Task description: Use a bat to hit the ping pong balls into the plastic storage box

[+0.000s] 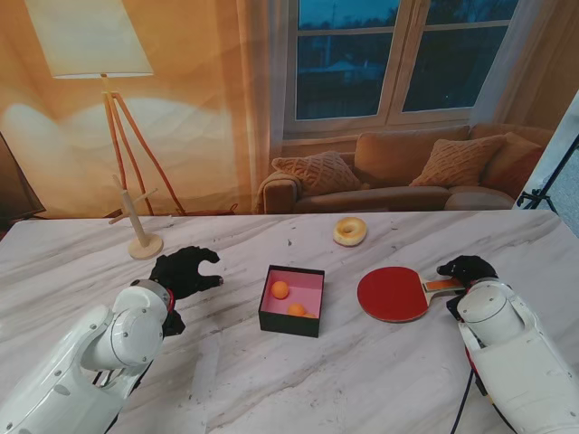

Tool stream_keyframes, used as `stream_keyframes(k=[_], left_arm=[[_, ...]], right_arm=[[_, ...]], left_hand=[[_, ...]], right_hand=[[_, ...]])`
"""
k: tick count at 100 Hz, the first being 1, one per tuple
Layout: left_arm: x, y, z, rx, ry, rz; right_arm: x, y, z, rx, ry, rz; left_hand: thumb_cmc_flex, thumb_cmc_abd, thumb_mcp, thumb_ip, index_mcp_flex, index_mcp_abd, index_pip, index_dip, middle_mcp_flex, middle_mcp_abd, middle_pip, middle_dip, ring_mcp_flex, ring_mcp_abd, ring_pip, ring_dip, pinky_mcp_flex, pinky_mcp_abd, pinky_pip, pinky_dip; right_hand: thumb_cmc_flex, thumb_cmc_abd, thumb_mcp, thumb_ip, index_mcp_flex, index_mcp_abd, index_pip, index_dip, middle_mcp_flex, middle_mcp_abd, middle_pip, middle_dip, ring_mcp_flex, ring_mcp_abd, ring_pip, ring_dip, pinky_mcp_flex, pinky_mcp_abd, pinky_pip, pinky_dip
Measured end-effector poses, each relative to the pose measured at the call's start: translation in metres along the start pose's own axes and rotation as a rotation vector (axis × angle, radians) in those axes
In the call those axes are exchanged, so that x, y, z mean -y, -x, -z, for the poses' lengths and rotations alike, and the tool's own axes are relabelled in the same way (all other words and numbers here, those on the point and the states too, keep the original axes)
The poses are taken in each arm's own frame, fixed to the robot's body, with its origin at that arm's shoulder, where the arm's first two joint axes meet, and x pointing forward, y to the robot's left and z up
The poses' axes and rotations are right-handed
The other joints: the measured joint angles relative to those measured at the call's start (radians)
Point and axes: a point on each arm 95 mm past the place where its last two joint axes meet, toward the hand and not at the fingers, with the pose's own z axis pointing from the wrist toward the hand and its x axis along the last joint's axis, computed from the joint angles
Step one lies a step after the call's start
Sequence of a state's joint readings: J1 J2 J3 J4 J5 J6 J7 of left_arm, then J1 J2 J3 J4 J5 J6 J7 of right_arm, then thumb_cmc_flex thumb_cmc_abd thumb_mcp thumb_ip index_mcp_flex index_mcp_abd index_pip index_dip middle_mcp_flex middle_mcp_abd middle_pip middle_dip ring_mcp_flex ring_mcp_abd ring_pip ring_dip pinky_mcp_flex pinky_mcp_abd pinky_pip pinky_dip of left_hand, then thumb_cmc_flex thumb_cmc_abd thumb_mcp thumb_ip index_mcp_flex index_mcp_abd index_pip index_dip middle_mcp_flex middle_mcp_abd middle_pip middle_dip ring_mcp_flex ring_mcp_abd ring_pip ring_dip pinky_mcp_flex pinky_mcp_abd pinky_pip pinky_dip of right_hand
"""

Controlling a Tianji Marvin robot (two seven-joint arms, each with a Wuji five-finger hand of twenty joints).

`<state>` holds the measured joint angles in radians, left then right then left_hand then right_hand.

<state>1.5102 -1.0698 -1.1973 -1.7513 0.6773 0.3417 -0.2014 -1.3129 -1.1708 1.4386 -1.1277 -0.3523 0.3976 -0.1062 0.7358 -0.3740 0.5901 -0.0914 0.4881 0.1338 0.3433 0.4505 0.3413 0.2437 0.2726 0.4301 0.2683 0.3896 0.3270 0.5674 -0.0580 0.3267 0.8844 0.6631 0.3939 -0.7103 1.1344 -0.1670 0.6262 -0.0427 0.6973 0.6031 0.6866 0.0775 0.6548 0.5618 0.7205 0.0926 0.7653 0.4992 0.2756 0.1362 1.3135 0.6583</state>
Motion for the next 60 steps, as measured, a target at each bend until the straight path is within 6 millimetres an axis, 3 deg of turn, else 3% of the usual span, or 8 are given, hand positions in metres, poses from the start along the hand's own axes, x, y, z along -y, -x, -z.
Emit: stream_keyframes(k=[11, 25, 43, 60], left_arm=[[0.0, -0.0004, -0.0004, -0.001, 0.001, 0.001], [-0.0001, -0.0005, -0.0006, -0.001, 0.002, 0.004], [-0.0001, -0.0002, -0.0006, 0.0, 0.002, 0.004], [-0.0001, 0.0, -0.0006, 0.0, 0.001, 0.004]], right_arm=[[0.0021, 0.0028, -0.0016, 0.021, -0.008, -0.002], [0.0046, 0.0026, -0.0031, 0.028, -0.014, 0.008], [0.0043, 0.0012, -0.0038, 0.023, -0.018, 0.034], [0.0039, 0.0013, -0.0033, 0.022, -0.021, 0.039]], left_hand=[[0.0, 0.0, 0.0, 0.0, 0.0, 0.0, 0.0, 0.0, 0.0, 0.0, 0.0, 0.0, 0.0, 0.0, 0.0, 0.0, 0.0, 0.0, 0.0, 0.0], [0.0, 0.0, 0.0, 0.0, 0.0, 0.011, 0.0, 0.0, 0.0, 0.0, 0.0, 0.0, 0.0, 0.0, 0.0, 0.0, 0.0, 0.0, 0.0, 0.0], [0.0, 0.012, -0.001, 0.0, 0.0, 0.011, 0.0, 0.0, 0.0, 0.0, 0.0, 0.0, 0.0, 0.0, 0.0, 0.0, 0.0, 0.0, 0.0, 0.0], [0.0, 0.012, -0.001, 0.0, 0.0, 0.011, 0.0, 0.0, 0.0, 0.0, 0.0, 0.0, 0.0, 0.0, 0.0, 0.0, 0.0, -0.001, 0.0, 0.0]], right_hand=[[0.0, 0.003, 0.0, 0.0, -0.024, 0.002, -0.029, 0.001, -0.037, -0.004, -0.016, -0.001, -0.025, -0.005, -0.026, -0.002, -0.031, -0.004, -0.025, 0.0], [-0.011, 0.013, -0.025, 0.012, -0.05, 0.002, -0.043, -0.001, -0.098, -0.013, -0.026, -0.013, -0.075, -0.075, -0.014, 0.005, -0.113, -0.037, -0.138, 0.0], [-0.024, 0.042, -0.051, 0.01, -0.087, -0.02, -0.064, -0.009, -0.183, -0.042, -0.081, -0.045, -0.189, -0.138, -0.096, 0.005, -0.214, -0.08, -0.308, 0.0], [-0.035, 0.065, -0.073, 0.01, -0.132, -0.045, -0.099, -0.039, -0.242, -0.079, -0.135, -0.102, -0.317, -0.183, -0.333, -0.11, -0.299, -0.148, -0.523, 0.001]])
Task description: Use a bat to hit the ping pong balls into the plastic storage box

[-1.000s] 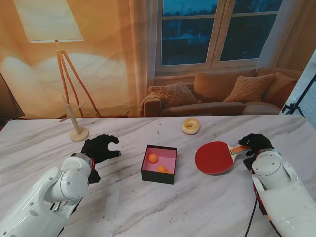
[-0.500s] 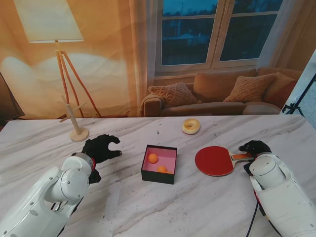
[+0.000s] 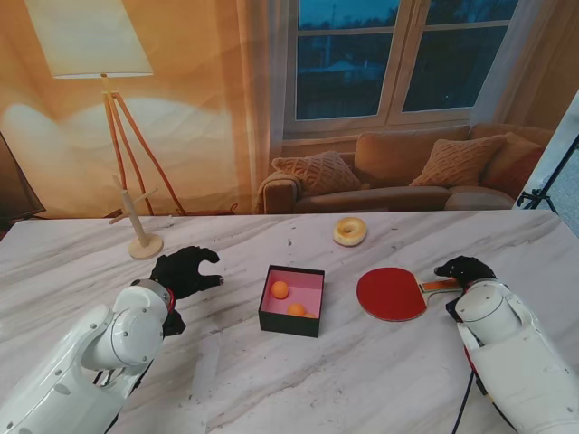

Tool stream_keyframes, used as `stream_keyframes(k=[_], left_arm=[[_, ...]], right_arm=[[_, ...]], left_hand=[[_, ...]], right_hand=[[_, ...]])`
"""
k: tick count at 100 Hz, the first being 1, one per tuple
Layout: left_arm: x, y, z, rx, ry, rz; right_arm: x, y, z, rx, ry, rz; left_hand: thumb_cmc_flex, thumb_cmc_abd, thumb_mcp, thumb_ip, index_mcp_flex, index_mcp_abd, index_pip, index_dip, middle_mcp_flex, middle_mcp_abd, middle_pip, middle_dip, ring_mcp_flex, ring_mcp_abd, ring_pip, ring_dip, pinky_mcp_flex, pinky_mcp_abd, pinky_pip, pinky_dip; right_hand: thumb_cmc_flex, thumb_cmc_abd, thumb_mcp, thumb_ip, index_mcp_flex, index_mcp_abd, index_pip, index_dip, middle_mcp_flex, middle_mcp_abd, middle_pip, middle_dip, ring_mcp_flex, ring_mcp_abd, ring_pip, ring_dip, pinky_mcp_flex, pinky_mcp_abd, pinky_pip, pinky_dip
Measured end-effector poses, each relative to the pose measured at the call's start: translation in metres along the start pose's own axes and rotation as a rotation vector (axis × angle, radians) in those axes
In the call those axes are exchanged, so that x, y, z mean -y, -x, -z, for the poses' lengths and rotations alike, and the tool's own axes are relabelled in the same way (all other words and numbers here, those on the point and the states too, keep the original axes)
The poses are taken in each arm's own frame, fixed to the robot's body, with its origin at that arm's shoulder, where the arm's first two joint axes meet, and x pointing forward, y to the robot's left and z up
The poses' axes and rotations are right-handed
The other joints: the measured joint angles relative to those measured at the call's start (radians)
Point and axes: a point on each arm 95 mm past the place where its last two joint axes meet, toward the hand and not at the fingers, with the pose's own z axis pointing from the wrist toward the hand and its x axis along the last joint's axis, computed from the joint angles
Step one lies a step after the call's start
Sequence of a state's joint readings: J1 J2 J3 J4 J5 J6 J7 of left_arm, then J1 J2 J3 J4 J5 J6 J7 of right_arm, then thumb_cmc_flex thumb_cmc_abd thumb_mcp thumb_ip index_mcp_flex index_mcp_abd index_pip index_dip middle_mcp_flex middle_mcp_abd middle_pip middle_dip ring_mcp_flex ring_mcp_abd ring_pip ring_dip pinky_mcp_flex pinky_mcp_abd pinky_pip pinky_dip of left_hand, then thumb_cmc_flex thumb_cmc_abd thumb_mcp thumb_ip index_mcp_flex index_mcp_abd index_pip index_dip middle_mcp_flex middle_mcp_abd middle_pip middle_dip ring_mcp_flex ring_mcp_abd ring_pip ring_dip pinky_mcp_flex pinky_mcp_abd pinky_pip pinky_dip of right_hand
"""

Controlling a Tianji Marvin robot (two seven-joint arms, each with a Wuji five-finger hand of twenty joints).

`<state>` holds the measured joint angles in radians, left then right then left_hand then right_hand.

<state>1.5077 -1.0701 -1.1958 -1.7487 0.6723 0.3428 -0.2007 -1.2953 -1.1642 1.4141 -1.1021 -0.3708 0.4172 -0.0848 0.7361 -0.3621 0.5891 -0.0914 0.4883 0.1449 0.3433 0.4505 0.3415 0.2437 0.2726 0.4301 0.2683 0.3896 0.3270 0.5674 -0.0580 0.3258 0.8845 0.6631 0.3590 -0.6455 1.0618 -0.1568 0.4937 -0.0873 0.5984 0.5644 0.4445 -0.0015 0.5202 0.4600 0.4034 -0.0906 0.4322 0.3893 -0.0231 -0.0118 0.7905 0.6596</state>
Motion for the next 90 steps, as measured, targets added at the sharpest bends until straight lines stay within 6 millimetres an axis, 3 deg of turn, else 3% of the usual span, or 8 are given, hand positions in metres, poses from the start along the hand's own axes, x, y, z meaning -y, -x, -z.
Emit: stream_keyframes(k=[21, 47, 64, 90], left_arm=[[0.0, 0.001, 0.0, -0.002, 0.01, 0.0], [-0.001, 0.003, 0.001, -0.025, 0.044, -0.01], [0.0, 0.002, 0.001, -0.043, 0.046, -0.002], [-0.002, 0.002, -0.001, -0.068, 0.041, 0.056]], right_arm=[[0.002, 0.003, 0.002, -0.011, -0.044, 0.065], [-0.002, -0.001, 0.012, -0.094, -0.033, 0.082], [-0.006, -0.017, 0.024, -0.189, -0.036, 0.083], [-0.004, -0.048, 0.052, -0.383, -0.033, 0.091]], left_hand=[[0.0, 0.0, 0.0, 0.0, 0.031, 0.01, 0.01, 0.0, 0.0, 0.0, 0.0, 0.0, 0.0, 0.0, 0.0, 0.0, -0.001, -0.001, 0.0, 0.0], [0.0, 0.017, -0.033, 0.0, 0.01, 0.01, -0.026, -0.005, 0.0, 0.0, 0.0, 0.0, -0.039, 0.0, -0.024, -0.004, -0.015, -0.007, -0.06, -0.012], [0.0, 0.026, -0.053, 0.009, -0.016, 0.01, -0.066, -0.023, -0.018, -0.018, -0.015, -0.011, -0.049, -0.001, -0.038, -0.013, -0.023, -0.008, -0.128, -0.022], [0.0, 0.027, -0.083, 0.01, -0.124, 0.009, -0.133, -0.048, -0.032, -0.036, -0.063, -0.042, -0.05, -0.015, -0.076, -0.029, -0.024, -0.015, -0.215, -0.023]], right_hand=[[0.0, 0.009, -0.012, 0.001, -0.045, -0.029, -0.04, -0.028, -0.097, -0.055, -0.082, -0.064, -0.129, -0.048, -0.146, -0.076, -0.064, -0.083, -0.248, 0.002], [0.0, 0.008, -0.012, 0.001, -0.083, -0.045, -0.058, -0.037, -0.108, -0.063, -0.096, -0.084, -0.129, -0.036, -0.152, -0.086, -0.049, -0.077, -0.286, 0.02], [0.0, 0.007, -0.012, 0.001, -0.159, -0.076, -0.109, -0.066, -0.122, -0.073, -0.113, -0.101, -0.129, -0.036, -0.152, -0.087, -0.044, -0.076, -0.3, 0.037], [0.0, 0.007, -0.012, 0.001, -0.241, -0.089, -0.148, -0.081, -0.128, -0.085, -0.112, -0.122, -0.129, -0.035, -0.153, -0.096, -0.024, -0.07, -0.314, 0.059]])
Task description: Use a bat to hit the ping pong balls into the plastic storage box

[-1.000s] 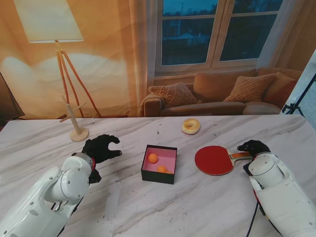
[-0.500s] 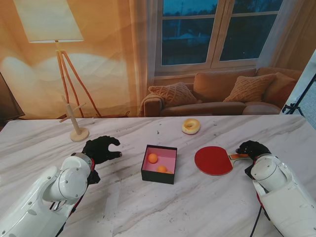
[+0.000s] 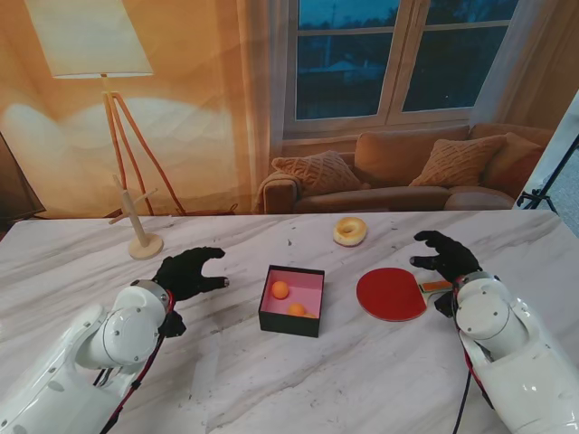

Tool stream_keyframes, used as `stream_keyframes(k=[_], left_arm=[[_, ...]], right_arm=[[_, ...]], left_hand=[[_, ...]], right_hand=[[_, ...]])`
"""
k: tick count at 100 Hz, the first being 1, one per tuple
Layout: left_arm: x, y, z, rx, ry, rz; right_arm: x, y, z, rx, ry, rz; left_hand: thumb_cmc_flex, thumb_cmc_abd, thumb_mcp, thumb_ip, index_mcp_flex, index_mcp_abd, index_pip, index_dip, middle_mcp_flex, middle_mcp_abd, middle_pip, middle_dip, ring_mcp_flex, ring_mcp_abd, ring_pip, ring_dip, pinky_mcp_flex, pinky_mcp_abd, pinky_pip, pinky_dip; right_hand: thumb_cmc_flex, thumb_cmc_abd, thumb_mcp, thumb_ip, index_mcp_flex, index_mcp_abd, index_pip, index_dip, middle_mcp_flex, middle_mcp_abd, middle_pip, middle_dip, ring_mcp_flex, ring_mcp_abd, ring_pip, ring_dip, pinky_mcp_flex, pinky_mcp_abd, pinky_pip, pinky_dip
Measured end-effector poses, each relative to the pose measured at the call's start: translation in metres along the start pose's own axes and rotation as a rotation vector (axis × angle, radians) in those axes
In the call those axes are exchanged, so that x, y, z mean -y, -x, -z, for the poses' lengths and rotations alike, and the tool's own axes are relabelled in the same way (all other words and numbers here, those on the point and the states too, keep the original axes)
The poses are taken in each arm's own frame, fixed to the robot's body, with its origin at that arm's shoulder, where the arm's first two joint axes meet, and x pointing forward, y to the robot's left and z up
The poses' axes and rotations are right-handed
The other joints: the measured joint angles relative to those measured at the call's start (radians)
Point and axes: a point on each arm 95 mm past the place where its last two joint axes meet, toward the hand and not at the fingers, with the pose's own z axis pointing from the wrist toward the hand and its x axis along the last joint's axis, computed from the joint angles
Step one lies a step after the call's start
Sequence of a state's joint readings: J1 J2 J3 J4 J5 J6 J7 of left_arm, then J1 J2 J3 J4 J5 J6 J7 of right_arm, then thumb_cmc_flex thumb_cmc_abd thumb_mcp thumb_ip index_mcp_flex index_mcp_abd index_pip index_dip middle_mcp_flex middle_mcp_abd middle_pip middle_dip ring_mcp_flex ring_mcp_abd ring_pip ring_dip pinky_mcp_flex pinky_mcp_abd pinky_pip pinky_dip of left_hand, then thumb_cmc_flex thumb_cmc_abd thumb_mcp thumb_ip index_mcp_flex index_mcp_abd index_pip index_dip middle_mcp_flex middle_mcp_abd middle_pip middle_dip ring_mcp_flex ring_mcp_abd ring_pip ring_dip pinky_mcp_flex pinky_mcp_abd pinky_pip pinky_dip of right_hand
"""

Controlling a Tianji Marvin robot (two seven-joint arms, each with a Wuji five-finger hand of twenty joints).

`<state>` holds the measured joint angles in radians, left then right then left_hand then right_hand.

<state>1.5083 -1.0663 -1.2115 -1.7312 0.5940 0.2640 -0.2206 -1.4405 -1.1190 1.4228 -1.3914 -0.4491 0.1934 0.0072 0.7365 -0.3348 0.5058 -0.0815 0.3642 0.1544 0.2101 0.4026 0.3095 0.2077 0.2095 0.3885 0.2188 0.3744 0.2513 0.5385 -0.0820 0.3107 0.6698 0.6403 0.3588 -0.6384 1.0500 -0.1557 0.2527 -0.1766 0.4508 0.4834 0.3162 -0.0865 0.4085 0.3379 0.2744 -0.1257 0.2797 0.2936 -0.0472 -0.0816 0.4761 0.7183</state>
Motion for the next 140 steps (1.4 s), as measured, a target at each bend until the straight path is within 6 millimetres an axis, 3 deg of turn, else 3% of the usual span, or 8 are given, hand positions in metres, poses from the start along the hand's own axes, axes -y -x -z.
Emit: stream_keyframes(k=[38, 61, 82, 127, 130, 140], left_arm=[[-0.007, -0.001, -0.005, -0.065, -0.107, 0.11], [-0.019, 0.002, -0.01, -0.146, -0.141, 0.149], [-0.028, 0.007, -0.016, -0.162, -0.149, 0.233], [-0.033, 0.01, -0.015, -0.183, -0.084, 0.255], [-0.033, 0.011, -0.015, -0.186, -0.083, 0.257], [-0.034, 0.011, -0.013, -0.197, -0.077, 0.256]], right_arm=[[0.021, -0.044, 0.02, -0.208, -0.031, 0.037], [0.041, -0.06, 0.036, -0.293, -0.039, -0.012], [0.057, -0.065, 0.049, -0.342, -0.033, -0.051], [0.068, -0.067, 0.052, -0.384, -0.05, -0.066], [0.068, -0.066, 0.052, -0.387, -0.05, -0.067], [0.069, -0.067, 0.053, -0.401, -0.05, -0.073]], left_hand=[[0.0, 0.0, -0.013, 0.0, -0.002, 0.0, -0.023, -0.012, 0.0, -0.02, 0.0, -0.009, 0.0, -0.065, -0.022, -0.048, 0.022, -0.068, 0.028, 0.0], [-0.002, 0.0, -0.013, 0.0, -0.014, 0.0, -0.033, -0.015, 0.0, -0.043, 0.011, -0.018, 0.0, -0.094, -0.033, -0.081, 0.022, -0.08, 0.009, -0.039], [-0.005, -0.003, 0.072, 0.0, -0.025, 0.0, -0.024, -0.015, 0.0, -0.051, 0.024, -0.02, 0.0, -0.103, -0.044, -0.093, 0.022, -0.08, -0.017, -0.04], [-0.005, -0.003, 0.106, 0.0, -0.026, -0.011, -0.018, -0.015, 0.0, -0.06, 0.024, -0.028, 0.0, -0.108, -0.068, -0.096, 0.022, -0.068, -0.056, -0.041], [-0.005, -0.003, 0.107, 0.0, -0.026, -0.011, -0.018, -0.015, 0.0, -0.059, 0.024, -0.028, 0.0, -0.108, -0.068, -0.096, 0.022, -0.068, -0.057, -0.041], [-0.006, -0.003, 0.119, 0.009, -0.027, -0.011, -0.018, -0.015, 0.0, -0.048, 0.024, -0.028, 0.0, -0.108, -0.069, -0.105, 0.022, -0.07, -0.068, -0.041]], right_hand=[[0.0, -0.012, 0.001, 0.0, -0.014, 0.036, 0.007, -0.012, 0.0, -0.006, 0.0, -0.016, 0.002, 0.003, -0.01, -0.003, 0.029, 0.012, -0.012, 0.014], [0.0, -0.012, 0.001, 0.0, -0.024, 0.039, 0.009, -0.025, 0.0, -0.006, 0.0, -0.023, 0.002, 0.013, -0.009, -0.003, 0.04, 0.021, -0.013, 0.024], [-0.01, -0.011, 0.001, 0.0, -0.05, 0.039, 0.009, -0.031, 0.0, -0.006, 0.001, -0.023, 0.032, 0.031, 0.001, -0.003, 0.063, 0.033, -0.013, 0.026], [-0.026, 0.043, -0.023, 0.001, -0.086, 0.04, 0.012, -0.034, -0.016, -0.006, 0.015, -0.023, 0.032, 0.039, 0.012, -0.003, 0.083, 0.037, -0.01, 0.038], [-0.026, 0.046, -0.023, 0.02, -0.086, 0.04, 0.012, -0.034, -0.021, -0.006, 0.025, -0.023, 0.032, 0.039, 0.012, -0.003, 0.084, 0.037, -0.01, 0.038], [-0.026, 0.047, -0.023, 0.02, -0.098, 0.044, 0.008, -0.034, -0.03, -0.006, 0.017, -0.023, 0.032, 0.039, 0.013, -0.003, 0.086, 0.037, -0.01, 0.038]])
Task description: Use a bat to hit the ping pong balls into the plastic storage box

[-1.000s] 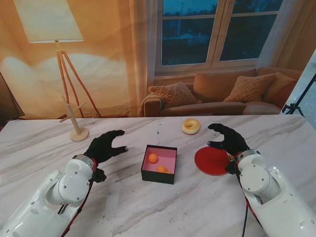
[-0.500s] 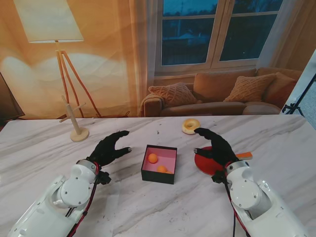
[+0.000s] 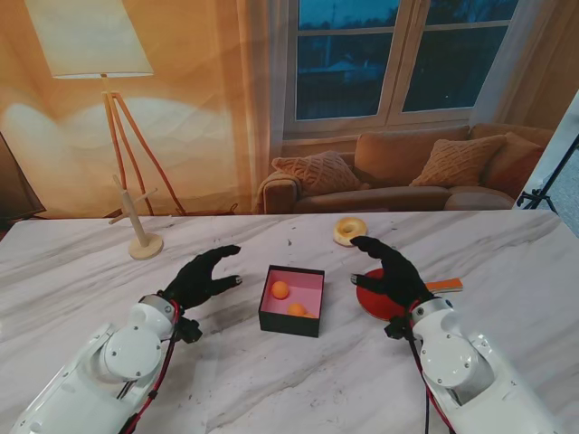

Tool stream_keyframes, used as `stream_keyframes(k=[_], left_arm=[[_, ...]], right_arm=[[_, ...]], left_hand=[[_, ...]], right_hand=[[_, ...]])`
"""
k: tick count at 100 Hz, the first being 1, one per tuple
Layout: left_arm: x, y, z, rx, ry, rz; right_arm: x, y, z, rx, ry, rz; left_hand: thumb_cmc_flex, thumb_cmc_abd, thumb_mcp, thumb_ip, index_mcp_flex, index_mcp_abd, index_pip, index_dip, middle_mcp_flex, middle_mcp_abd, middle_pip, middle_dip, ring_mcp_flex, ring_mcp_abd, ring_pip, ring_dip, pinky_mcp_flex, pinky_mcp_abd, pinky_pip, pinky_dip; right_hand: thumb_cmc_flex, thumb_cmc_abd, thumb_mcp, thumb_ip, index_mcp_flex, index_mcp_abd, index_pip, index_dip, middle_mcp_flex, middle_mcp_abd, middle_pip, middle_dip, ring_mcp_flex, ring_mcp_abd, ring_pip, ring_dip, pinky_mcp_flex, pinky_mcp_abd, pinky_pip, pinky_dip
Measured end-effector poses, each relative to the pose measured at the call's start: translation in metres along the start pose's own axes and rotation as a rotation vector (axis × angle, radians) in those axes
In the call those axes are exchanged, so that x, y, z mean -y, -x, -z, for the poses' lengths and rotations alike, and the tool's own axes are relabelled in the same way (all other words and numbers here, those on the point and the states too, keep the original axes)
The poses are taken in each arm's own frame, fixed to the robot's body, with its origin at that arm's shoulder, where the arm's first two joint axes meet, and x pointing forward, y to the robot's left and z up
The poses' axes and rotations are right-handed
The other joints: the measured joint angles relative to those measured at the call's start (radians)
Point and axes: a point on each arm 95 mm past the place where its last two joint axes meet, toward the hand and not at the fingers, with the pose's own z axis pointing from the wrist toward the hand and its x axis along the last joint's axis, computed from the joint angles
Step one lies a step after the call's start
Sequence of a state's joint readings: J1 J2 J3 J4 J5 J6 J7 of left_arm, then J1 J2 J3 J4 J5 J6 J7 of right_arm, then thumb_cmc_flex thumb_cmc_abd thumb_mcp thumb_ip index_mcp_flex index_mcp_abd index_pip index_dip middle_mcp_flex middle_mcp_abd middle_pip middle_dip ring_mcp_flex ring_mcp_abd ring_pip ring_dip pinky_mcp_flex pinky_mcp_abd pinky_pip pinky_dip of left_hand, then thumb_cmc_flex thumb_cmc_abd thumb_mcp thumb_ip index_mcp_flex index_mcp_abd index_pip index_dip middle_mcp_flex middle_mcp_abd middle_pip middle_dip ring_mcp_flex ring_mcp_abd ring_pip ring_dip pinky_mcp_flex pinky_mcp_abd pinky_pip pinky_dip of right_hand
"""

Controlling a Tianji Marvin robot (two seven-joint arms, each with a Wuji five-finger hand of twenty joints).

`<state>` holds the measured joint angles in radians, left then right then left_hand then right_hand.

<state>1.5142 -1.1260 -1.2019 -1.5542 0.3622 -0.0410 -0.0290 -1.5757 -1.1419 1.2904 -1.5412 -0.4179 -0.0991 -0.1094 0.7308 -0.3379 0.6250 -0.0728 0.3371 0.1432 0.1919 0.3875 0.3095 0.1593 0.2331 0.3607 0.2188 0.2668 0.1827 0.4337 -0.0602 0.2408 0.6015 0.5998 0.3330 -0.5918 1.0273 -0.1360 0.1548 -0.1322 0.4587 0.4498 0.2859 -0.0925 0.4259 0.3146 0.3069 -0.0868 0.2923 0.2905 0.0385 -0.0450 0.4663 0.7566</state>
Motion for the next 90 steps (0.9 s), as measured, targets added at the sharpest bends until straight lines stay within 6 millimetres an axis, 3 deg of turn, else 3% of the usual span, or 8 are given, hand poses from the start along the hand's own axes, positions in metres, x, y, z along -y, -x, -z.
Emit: stream_keyframes(k=[10, 45, 90], left_arm=[[-0.0005, -0.0008, 0.0012, -0.011, 0.006, -0.003], [-0.0007, -0.0076, 0.0007, -0.059, -0.028, 0.013], [-0.0017, -0.0087, 0.001, -0.059, -0.016, 0.019]], right_arm=[[0.001, -0.001, 0.0018, -0.019, -0.002, -0.005], [0.0037, -0.0082, 0.0044, -0.041, -0.02, -0.012], [0.0054, -0.0062, 0.0052, -0.044, -0.028, -0.002]], left_hand=[[0.0, 0.0, 0.003, 0.0, -0.038, 0.0, 0.0, 0.0, -0.035, 0.0, -0.023, -0.002, 0.0, 0.0, -0.001, -0.001, 0.0, -0.008, -0.009, 0.0], [-0.011, -0.006, 0.015, 0.0, -0.04, 0.0, 0.001, 0.0, -0.109, -0.039, -0.03, -0.012, 0.0, 0.0, 0.001, -0.001, 0.001, -0.01, -0.01, -0.001], [-0.011, -0.006, 0.015, 0.0, -0.04, 0.0, 0.001, 0.0, -0.11, -0.041, -0.049, -0.014, 0.0, 0.0, 0.001, -0.001, 0.001, -0.01, -0.019, -0.001]], right_hand=[[0.0, 0.0, 0.0, 0.0, 0.0, 0.007, 0.007, 0.0, 0.0, 0.0, 0.011, 0.0, 0.0, 0.0, 0.0, 0.0, 0.003, 0.0, 0.001, 0.0], [0.0, 0.009, 0.0, 0.0, -0.025, 0.019, 0.017, -0.001, -0.009, 0.001, 0.015, -0.001, 0.012, 0.01, 0.004, 0.0, 0.017, 0.007, 0.047, 0.01], [0.0, 0.019, -0.013, 0.0, -0.037, 0.033, 0.017, -0.009, -0.029, 0.002, 0.034, -0.001, 0.012, 0.011, 0.026, 0.009, 0.017, 0.007, 0.08, 0.016]])
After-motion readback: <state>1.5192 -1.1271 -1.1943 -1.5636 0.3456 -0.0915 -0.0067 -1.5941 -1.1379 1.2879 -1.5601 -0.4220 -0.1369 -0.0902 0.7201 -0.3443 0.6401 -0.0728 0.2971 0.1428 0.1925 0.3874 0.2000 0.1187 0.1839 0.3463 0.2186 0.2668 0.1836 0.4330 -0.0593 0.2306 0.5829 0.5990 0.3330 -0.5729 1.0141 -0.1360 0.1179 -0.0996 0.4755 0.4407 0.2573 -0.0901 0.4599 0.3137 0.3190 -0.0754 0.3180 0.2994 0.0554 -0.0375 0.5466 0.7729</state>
